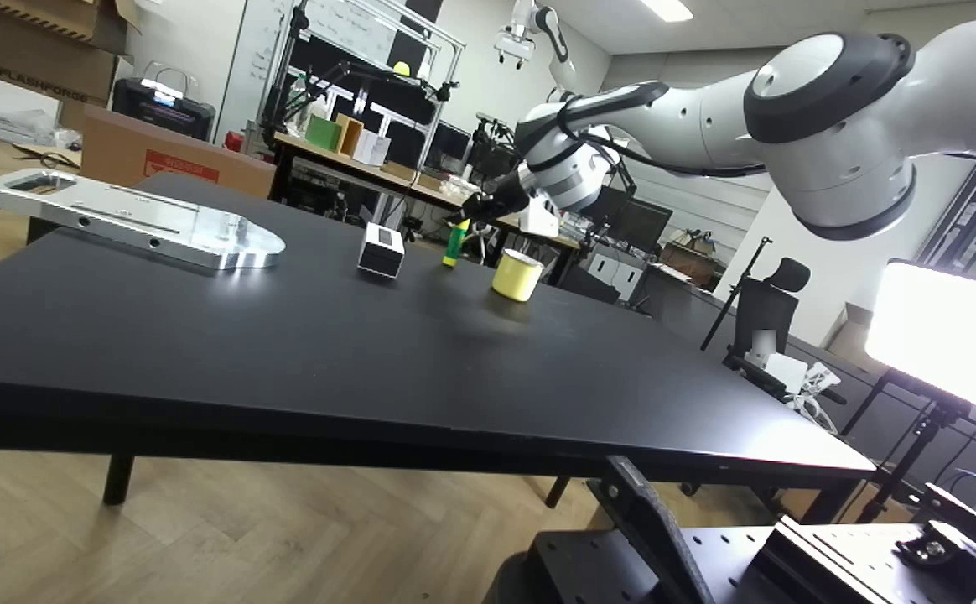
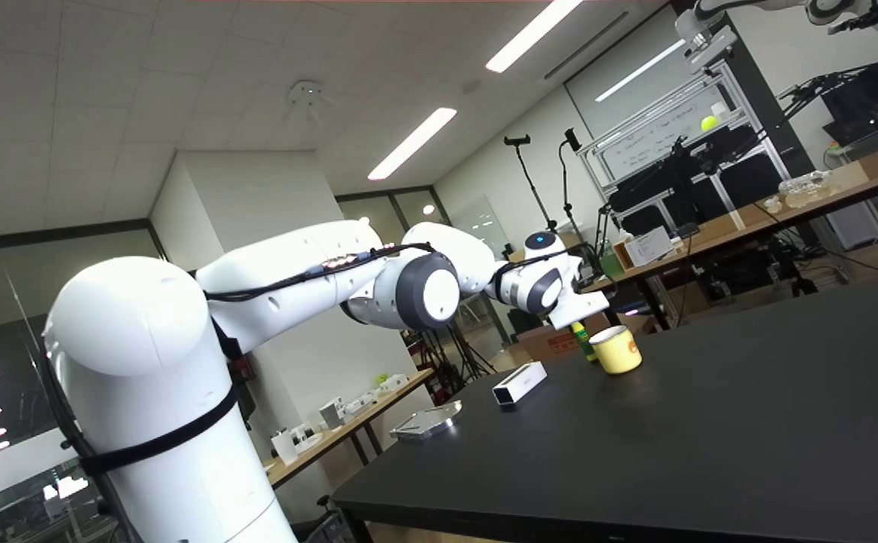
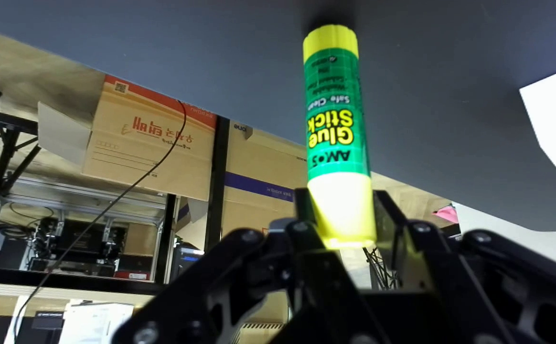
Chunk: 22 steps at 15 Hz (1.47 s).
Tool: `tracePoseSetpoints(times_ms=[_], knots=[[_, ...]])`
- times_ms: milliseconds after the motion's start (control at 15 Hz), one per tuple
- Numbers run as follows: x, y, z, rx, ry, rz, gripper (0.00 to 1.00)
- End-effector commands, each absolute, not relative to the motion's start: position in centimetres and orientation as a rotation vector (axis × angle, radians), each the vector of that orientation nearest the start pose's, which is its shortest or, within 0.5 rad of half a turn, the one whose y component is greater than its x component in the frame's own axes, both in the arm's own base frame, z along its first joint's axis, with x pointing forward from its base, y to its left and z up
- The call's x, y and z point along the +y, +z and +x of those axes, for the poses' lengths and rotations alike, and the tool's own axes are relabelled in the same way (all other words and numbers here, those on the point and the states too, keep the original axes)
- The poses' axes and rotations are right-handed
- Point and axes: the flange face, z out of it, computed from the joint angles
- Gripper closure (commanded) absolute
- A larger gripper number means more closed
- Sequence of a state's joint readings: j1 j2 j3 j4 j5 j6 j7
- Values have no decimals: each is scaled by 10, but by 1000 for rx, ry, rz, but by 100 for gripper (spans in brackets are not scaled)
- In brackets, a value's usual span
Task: Remove the glue stick out of the cup and put it on the table
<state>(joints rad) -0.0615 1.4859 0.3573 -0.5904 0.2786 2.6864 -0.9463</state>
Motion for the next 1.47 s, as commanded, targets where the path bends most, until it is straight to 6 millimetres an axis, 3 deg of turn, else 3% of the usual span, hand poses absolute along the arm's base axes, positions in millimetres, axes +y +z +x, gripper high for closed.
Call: tracePoseSetpoints(times_ms=[0, 867, 933, 1400], knots=[[38, 141, 833, -711, -1101, -2612, 91], [35, 139, 833, -654, -1096, -2658, 91], [37, 139, 833, -690, -1105, -2637, 66], [36, 138, 833, -683, -1100, -2645, 66]])
